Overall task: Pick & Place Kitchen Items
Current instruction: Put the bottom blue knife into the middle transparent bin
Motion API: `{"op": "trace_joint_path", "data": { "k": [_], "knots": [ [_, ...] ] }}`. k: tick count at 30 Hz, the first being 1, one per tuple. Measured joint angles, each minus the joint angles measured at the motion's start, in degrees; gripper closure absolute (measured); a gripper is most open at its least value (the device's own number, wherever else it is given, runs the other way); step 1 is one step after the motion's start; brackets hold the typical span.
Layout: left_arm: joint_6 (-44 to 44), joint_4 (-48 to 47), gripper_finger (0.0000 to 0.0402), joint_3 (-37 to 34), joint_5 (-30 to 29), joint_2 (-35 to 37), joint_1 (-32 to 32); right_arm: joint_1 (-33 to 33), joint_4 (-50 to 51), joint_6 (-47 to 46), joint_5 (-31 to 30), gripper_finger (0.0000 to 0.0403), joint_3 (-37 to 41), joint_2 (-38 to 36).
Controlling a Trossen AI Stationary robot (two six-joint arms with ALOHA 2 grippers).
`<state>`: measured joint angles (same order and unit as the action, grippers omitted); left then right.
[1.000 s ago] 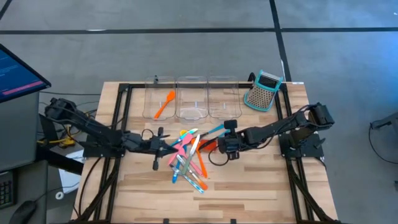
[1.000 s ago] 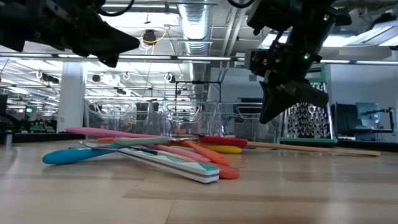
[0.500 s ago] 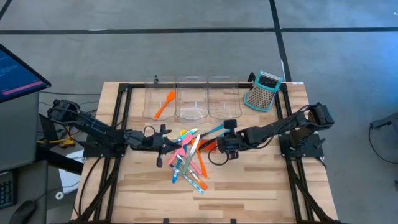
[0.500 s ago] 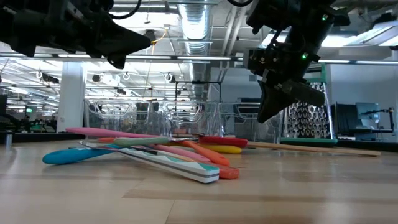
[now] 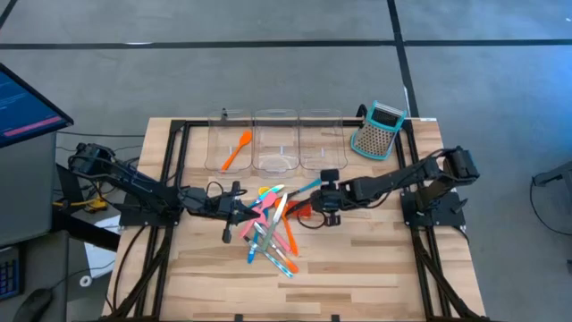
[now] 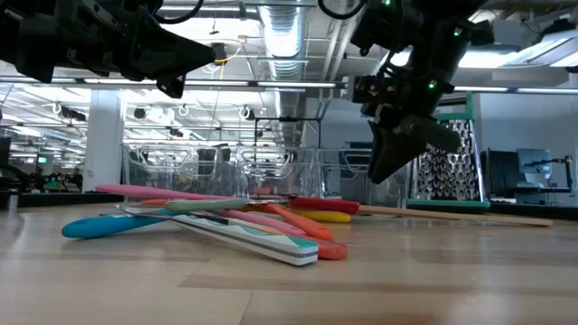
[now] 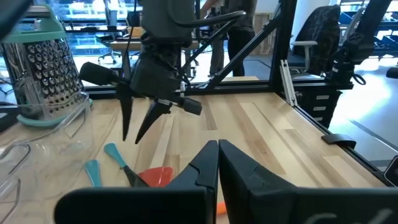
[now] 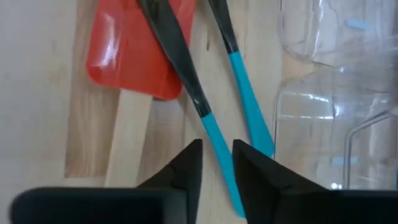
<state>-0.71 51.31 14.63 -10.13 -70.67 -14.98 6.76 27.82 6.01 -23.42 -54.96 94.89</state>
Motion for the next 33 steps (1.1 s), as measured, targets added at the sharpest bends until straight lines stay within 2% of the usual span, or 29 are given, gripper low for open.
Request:
{"op": "trace_joint_path", "data": {
  "k": [5,9,17,33],
  "knots": [
    [0.0,0.0,0.0401,0.0,0.0,0.0,0.0,-2.31,-0.1,0.02,5.36,0.0282,0.0,0.0],
    [0.0,-0.02,0.0401,0.0,0.0,0.0,-0.02,-2.87,-1.5,0.19,5.55,0.0271,1.09,0.0],
    [0.0,-0.02,0.0401,0.02,0.0,0.0,-0.02,-3.97,-7.33,0.61,5.09,0.0276,6.37,0.0],
    [0.0,-0.04,0.0401,0.03,-0.02,0.0,-0.02,-8.12,-11.44,5.64,7.03,0.0273,6.38,0.96]
  ]
}}
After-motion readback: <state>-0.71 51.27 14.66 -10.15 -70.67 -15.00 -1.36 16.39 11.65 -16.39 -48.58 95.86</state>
